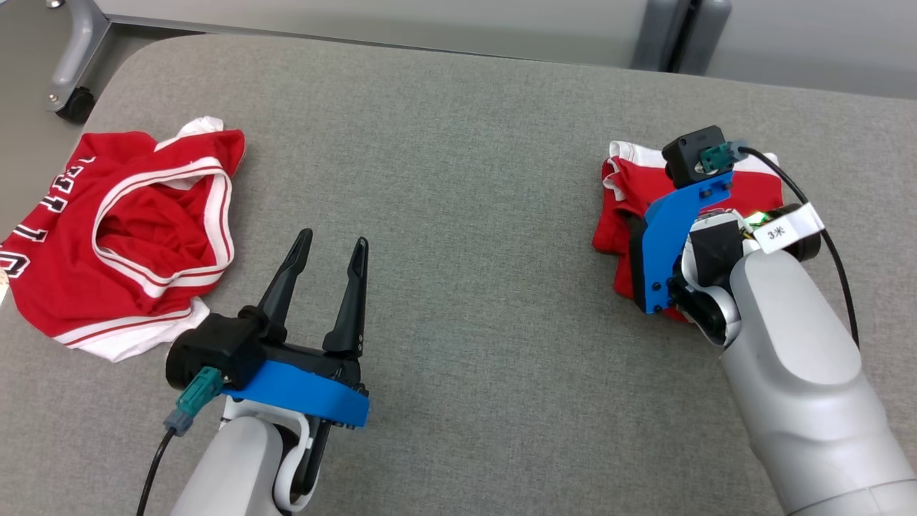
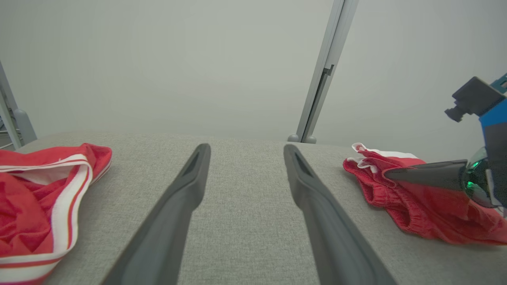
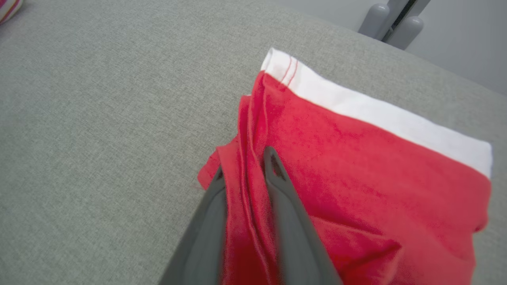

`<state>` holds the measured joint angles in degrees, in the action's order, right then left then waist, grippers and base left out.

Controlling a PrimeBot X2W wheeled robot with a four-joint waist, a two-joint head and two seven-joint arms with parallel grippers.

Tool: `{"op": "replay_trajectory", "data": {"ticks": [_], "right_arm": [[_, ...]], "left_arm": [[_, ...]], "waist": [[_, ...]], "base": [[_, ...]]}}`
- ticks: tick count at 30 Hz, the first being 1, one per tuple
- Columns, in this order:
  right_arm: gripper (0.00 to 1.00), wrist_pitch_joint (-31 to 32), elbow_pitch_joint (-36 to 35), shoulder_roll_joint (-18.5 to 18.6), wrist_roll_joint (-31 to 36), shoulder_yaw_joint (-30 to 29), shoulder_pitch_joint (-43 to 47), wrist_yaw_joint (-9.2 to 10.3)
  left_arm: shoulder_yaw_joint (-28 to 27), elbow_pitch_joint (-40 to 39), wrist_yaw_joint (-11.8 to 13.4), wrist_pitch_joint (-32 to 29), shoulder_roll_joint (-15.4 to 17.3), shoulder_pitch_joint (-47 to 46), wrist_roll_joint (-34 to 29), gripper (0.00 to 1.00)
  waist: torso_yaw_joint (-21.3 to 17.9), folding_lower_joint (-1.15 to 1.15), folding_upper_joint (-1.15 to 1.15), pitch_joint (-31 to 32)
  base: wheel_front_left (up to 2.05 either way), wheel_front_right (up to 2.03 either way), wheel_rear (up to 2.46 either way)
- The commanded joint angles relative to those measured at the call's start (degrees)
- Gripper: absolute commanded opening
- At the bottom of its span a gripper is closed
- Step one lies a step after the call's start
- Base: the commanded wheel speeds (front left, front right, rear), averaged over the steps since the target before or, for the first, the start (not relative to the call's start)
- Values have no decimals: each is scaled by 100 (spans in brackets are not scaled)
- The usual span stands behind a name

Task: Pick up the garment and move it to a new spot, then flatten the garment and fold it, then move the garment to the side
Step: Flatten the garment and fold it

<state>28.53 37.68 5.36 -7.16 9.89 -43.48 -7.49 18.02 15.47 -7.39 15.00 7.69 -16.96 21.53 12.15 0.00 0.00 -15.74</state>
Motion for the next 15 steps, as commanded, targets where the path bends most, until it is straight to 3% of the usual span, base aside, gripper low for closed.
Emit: {"op": "replay_trajectory", "data": {"ticks": [1, 5, 8, 15], "right_arm": [[100, -90, -64, -16, -160, 27, 49, -1], [100, -327, -466, 11, -772, -4, 86, -1], [100, -533, -970, 267, -1098, -168, 181, -1], [100, -952, -1776, 786, -561, -1049, 912, -2]], "left_arm": [[-8, 14, -10, 26, 0, -82, -4, 100], [-120, 26, -10, 26, 21, 64, -15, 100], [-201, 27, -10, 27, 55, 143, -30, 100], [-352, 6, -10, 27, 95, 308, -45, 100]], "waist": [[-20, 0, 0, 10], [-167, 0, 0, 98], [-300, 0, 0, 214], [-553, 0, 0, 480]], "base": [[0, 0, 0], [0, 0, 0], [0, 0, 0], [0, 0, 0]]}}
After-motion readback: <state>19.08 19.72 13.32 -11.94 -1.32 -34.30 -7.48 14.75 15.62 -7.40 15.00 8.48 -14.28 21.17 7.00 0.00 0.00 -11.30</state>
